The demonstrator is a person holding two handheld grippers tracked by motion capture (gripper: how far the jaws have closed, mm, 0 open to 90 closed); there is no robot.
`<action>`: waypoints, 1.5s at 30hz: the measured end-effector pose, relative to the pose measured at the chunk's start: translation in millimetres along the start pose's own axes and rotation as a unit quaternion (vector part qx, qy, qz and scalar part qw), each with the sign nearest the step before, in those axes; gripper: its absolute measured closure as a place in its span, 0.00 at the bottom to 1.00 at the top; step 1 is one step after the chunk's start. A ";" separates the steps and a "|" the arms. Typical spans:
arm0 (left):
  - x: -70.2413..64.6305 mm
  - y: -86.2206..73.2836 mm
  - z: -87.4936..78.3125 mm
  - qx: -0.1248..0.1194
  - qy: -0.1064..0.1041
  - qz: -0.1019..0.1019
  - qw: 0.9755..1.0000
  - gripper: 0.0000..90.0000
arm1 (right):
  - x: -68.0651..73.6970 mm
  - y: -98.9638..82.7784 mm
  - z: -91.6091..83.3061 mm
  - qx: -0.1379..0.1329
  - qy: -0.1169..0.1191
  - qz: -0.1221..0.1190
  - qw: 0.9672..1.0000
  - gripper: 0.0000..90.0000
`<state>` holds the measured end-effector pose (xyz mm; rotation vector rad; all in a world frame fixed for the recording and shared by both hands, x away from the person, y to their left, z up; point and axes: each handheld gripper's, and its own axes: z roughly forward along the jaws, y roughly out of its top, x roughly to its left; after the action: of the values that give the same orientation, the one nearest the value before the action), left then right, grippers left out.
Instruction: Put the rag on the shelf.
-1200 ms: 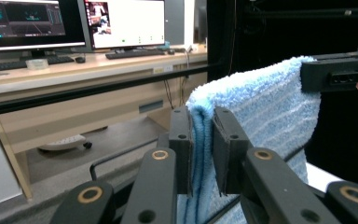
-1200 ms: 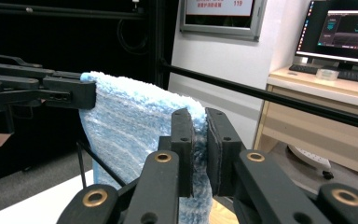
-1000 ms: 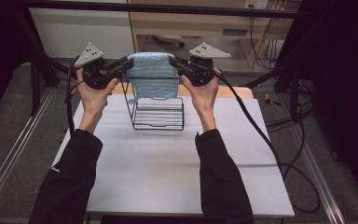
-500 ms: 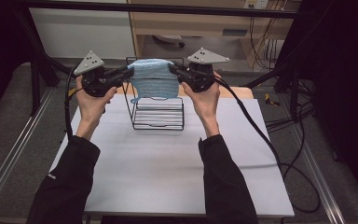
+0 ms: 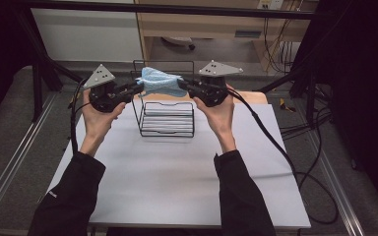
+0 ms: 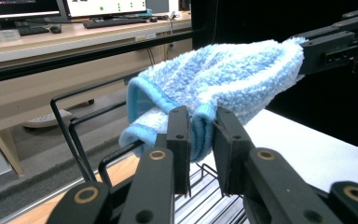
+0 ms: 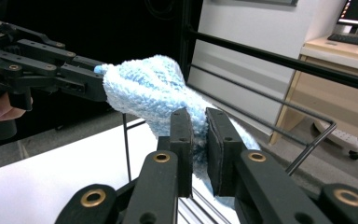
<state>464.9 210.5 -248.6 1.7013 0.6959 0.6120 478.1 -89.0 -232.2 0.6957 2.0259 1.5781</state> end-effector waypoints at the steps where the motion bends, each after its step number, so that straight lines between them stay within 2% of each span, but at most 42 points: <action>1: -0.2 -1.0 0.3 0.000 -0.001 0.000 1.000 0.85 | -0.2 -1.6 -0.1 0.001 0.002 0.001 1.000 0.91; 9: 1.0 2.7 -7.2 -0.002 -0.006 -0.007 1.000 0.81 | 0.9 -7.2 -0.6 0.007 0.009 -0.002 1.000 0.91; 14: 2.3 16.1 -17.0 -0.004 -0.001 -0.007 1.000 0.76 | 2.2 -8.3 -0.7 0.011 0.009 -0.008 1.000 0.91; 17: 5.3 25.4 -23.0 -0.016 0.004 -0.020 1.000 0.76 | 3.1 -9.2 -0.1 0.014 0.010 -0.013 1.000 0.91; 20: 8.0 36.7 -25.5 -0.019 0.013 -0.025 0.999 0.77 | 3.6 -9.8 0.3 0.017 0.009 -0.016 1.000 0.91; 23: 8.1 47.9 -22.2 -0.014 0.014 -0.025 0.999 0.80 | 3.8 -10.0 0.1 0.018 0.010 -0.020 1.000 0.91; 28: 4.8 57.9 -3.8 0.019 0.012 -0.019 1.000 0.89 | 4.7 -11.0 0.2 0.022 0.012 -0.026 0.999 0.90; 31: 3.9 55.5 7.1 0.045 0.000 -0.025 0.999 0.93 | 4.8 -11.6 0.3 0.023 0.012 -0.028 0.999 0.90; 35: 2.5 45.3 12.0 0.074 -0.006 -0.019 0.997 0.99 | 3.7 -12.9 -0.4 0.021 0.016 -0.021 0.999 0.89; 42: 1.3 28.5 11.1 0.089 -0.012 -0.011 0.996 1.00 | 3.7 -15.7 1.1 0.026 0.020 -0.016 0.999 0.86; 45: 0.0 22.3 12.3 0.092 -0.010 -0.006 0.996 1.00 | 4.1 -15.9 1.0 0.028 0.023 -0.012 0.999 0.82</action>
<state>476.7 198.2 -229.6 1.8696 0.7674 0.5338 473.9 -88.9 -248.1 0.6583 2.1108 1.5437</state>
